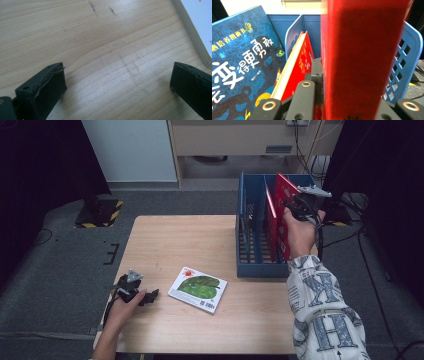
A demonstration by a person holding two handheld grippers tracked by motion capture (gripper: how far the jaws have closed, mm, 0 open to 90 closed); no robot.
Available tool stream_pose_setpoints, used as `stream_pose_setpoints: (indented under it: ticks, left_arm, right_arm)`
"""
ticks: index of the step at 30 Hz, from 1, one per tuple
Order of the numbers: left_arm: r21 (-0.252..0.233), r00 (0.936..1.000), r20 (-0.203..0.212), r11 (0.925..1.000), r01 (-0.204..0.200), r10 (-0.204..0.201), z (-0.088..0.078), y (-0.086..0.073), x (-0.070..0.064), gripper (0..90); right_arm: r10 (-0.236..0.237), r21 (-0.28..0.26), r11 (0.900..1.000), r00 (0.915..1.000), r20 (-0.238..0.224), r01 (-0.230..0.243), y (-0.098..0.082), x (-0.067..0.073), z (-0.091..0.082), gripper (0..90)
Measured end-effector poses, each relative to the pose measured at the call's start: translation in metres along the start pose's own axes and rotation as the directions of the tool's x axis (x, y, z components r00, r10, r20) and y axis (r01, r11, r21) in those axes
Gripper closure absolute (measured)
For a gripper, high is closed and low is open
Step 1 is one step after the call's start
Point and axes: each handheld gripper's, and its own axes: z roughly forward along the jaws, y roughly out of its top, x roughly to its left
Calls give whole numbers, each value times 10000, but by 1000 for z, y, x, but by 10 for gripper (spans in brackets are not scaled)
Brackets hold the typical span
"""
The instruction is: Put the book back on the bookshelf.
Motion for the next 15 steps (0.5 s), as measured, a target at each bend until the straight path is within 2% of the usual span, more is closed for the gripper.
stream_pose_setpoints:
  ticks: [6,15]
  left_arm:
    - [-30,10000,5,10000,30,-30,0,0,0,0]
    - [-7,10000,7,10000,-2,2,0,0,0,0]
  right_arm:
    - [156,13,9999,9998,109,-156,-1,-1,5,791]
    - [50,49,10000,9998,182,-51,-5,4,10,790]
